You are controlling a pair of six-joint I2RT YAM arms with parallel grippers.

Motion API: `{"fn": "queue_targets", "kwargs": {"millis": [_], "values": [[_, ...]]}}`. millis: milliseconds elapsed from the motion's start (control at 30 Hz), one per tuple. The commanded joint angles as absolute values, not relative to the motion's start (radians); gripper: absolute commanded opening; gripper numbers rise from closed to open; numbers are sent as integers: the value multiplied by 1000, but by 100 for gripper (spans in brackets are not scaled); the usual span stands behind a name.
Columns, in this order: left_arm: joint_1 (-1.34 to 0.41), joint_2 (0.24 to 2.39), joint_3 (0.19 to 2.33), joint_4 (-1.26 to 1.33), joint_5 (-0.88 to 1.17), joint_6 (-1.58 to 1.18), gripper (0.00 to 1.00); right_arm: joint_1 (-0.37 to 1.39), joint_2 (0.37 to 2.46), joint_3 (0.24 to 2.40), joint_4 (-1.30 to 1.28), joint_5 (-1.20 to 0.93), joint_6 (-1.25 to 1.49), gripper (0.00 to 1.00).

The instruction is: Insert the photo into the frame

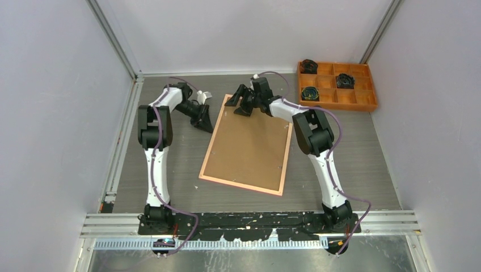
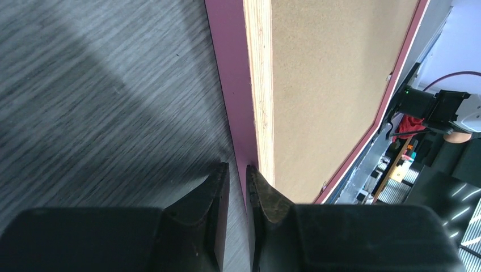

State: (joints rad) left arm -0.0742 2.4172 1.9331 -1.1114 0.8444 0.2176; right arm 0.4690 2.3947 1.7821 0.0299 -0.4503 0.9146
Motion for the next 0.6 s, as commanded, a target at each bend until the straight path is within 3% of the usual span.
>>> {"fn": "queue_targets", "kwargs": {"millis": [0,567], "values": [[-102,2420,1923,-1121,877,229,18,508,2449,1839,8,-462,914,69],[-114,2396,1870,-1101,873,240,13,546,2495,1892,-43,-477,909,66]]}}
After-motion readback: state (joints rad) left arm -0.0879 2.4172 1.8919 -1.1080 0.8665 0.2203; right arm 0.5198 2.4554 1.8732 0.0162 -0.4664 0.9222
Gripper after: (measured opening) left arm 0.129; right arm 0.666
